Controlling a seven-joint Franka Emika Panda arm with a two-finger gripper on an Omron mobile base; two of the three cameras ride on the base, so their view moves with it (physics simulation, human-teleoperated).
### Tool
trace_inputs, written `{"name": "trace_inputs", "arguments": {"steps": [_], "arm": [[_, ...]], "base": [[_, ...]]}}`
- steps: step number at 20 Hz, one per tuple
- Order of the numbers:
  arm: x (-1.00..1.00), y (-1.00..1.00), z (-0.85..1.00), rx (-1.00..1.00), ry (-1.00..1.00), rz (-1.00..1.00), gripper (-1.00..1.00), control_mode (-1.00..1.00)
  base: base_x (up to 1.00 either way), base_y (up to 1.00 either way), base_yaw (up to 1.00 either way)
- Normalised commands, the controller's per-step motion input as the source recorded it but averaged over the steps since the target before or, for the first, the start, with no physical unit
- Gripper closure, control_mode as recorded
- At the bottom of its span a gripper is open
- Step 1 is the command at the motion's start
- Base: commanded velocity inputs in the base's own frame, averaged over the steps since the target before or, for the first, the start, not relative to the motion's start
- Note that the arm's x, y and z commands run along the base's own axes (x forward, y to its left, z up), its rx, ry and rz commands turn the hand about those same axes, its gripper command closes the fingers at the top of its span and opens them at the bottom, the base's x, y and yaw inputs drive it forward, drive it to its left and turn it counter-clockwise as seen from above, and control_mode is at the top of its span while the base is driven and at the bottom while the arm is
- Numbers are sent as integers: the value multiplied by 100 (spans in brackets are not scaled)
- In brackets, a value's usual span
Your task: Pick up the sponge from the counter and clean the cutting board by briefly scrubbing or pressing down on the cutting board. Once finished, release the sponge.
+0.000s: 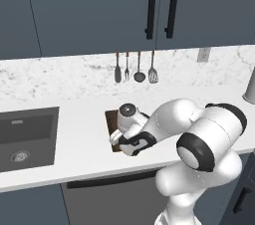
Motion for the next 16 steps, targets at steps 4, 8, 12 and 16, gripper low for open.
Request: {"name": "trace_inputs", "arguments": {"steps": [4,8,12,16], "arm": [[31,0,13,1,8,-9,100,-100],[49,0,4,0,10,-12,100,-100],[58,-3,0,0,1,-14,100,-100],[55,-11,0,0,0,-16,100,-100]], "base": [[0,0,0],[0,0,0],[0,0,0],[0,0,0]]}}
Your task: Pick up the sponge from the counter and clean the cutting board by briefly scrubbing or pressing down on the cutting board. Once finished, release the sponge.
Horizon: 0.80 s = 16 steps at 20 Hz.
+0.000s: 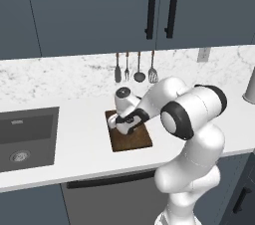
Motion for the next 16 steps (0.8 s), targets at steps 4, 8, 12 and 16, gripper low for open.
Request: {"name": "trace_inputs", "arguments": {"steps": [4,8,12,16], "arm": [[23,-13,-6,0,-6,-18,100,-100],[0,-3,-6,5,-3,-17,100,-100],[-11,0,0,16,0,-17,100,-100],[-42,-4,0,23,3,-17,100,-100]], "base": [[0,0,0],[0,0,0],[0,0,0],[0,0,0]]}}
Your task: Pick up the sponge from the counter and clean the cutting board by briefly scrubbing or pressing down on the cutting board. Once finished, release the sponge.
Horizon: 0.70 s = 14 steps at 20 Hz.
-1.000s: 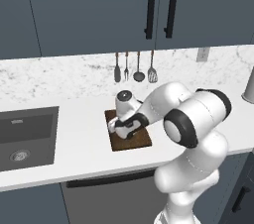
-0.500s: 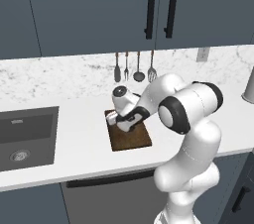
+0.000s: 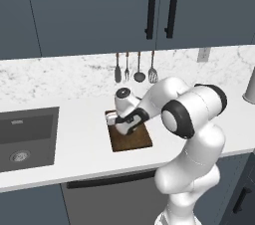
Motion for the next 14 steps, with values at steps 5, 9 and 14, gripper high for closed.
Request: {"name": "trace_inputs", "arguments": {"steps": [5,9,14], "arm": [[-70,-4,0,21,0,-14,100,-100],[-67,-5,0,19,0,-13,100,-100],[-26,-4,0,13,0,-13,100,-100]], "base": [[0,0,0],[0,0,0],[0,0,0]]}}
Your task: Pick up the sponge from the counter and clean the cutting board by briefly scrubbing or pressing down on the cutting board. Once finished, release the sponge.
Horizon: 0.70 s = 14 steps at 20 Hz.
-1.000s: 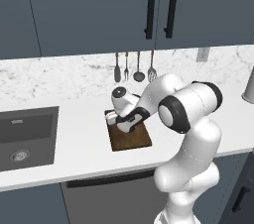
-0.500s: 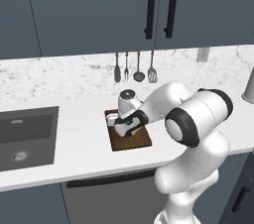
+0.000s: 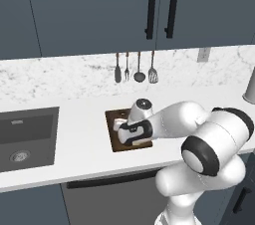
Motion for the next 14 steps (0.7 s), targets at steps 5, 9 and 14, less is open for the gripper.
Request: {"name": "trace_inputs", "arguments": {"steps": [5,9,14], "arm": [[47,-7,0,1,1,-7,100,-100],[62,-16,0,0,0,-4,100,-100],[66,-17,0,0,0,-3,100,-100]], "base": [[0,0,0],[0,0,0],[0,0,0]]}}
